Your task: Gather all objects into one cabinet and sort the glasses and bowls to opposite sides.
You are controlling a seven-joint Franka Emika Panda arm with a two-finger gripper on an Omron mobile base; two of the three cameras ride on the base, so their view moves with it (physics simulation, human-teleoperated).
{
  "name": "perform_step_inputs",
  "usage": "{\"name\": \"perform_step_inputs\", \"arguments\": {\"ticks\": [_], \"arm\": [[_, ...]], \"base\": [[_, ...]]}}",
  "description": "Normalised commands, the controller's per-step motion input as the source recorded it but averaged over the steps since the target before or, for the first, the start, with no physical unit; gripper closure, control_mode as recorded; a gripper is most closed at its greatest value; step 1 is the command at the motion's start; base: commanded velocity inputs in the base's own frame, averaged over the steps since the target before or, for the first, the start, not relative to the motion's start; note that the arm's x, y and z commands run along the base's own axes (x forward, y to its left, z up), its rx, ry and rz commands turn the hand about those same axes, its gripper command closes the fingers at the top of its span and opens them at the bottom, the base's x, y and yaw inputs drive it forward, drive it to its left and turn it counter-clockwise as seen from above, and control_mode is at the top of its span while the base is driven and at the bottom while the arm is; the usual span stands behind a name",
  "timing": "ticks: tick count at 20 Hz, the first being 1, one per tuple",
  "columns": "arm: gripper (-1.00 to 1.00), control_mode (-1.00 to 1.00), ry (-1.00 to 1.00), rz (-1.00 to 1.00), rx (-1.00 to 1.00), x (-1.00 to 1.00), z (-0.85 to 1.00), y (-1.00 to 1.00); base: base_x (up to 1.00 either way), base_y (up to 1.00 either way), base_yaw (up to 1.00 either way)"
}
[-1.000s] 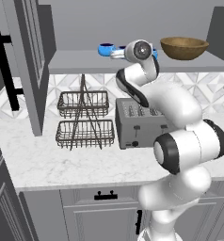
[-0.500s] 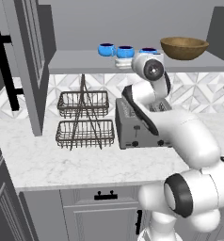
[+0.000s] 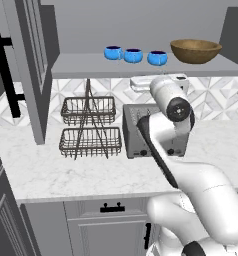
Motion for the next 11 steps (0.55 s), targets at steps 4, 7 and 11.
{"name": "perform_step_inputs", "arguments": {"ticks": [4, 7, 11], "arm": [[-1.00, -1.00, -0.11, 0.00, 0.00, -0.81, 0.00, 0.04], [-1.00, -1.00, 0.00, 0.01, 0.00, -0.02, 0.00, 0.02], [-1.00, -1.00, 0.00, 0.00, 0.00, 0.00, 0.00, 0.00]], "base": [[0.00, 0.00, 0.00], [0.00, 0.00, 0.00], [0.00, 0.00, 0.00]]}}
